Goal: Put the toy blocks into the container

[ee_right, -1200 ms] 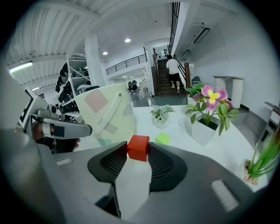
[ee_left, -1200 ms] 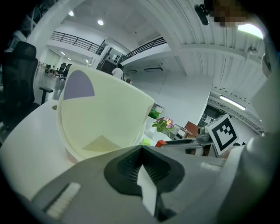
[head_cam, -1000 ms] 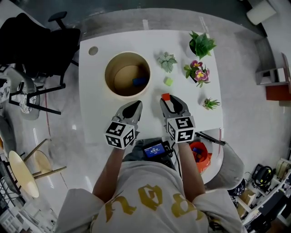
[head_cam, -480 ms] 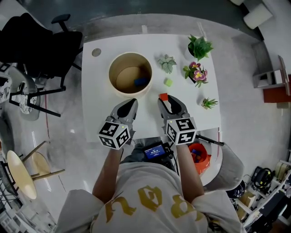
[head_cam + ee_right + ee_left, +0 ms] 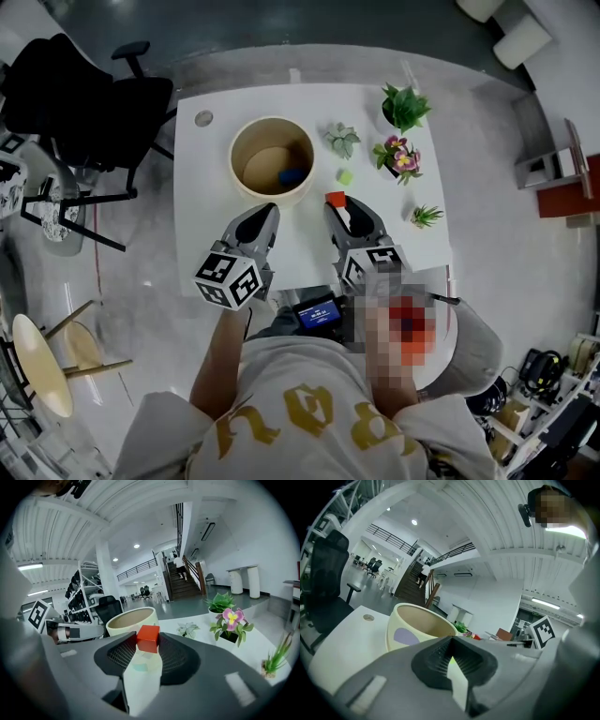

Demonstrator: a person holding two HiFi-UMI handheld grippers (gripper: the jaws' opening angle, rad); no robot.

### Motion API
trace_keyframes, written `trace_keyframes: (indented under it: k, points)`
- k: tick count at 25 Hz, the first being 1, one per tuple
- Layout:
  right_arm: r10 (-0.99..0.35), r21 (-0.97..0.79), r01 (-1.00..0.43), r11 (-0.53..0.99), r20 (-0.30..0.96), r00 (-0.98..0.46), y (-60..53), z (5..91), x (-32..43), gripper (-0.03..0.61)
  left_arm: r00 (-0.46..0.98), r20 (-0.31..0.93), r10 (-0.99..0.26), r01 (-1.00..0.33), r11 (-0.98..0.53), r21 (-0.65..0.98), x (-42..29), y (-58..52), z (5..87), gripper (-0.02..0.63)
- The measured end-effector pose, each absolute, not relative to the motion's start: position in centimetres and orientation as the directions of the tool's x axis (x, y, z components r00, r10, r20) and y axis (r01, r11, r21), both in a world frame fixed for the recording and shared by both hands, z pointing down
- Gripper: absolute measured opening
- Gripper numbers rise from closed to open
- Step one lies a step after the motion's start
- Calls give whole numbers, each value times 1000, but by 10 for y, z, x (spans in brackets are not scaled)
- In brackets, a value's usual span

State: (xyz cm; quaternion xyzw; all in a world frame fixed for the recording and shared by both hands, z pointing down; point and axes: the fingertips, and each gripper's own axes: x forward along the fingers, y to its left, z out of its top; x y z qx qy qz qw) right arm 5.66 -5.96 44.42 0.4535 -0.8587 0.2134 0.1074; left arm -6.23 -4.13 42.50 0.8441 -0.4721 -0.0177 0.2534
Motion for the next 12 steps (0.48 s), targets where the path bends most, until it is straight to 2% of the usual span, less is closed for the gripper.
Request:
trace_keyframes:
  k: [12]
  points:
    - [-728, -294, -787, 542, 303, -615, -64, 413, 37, 178, 499, 166, -851, -811, -390, 437, -89, -49, 398, 2]
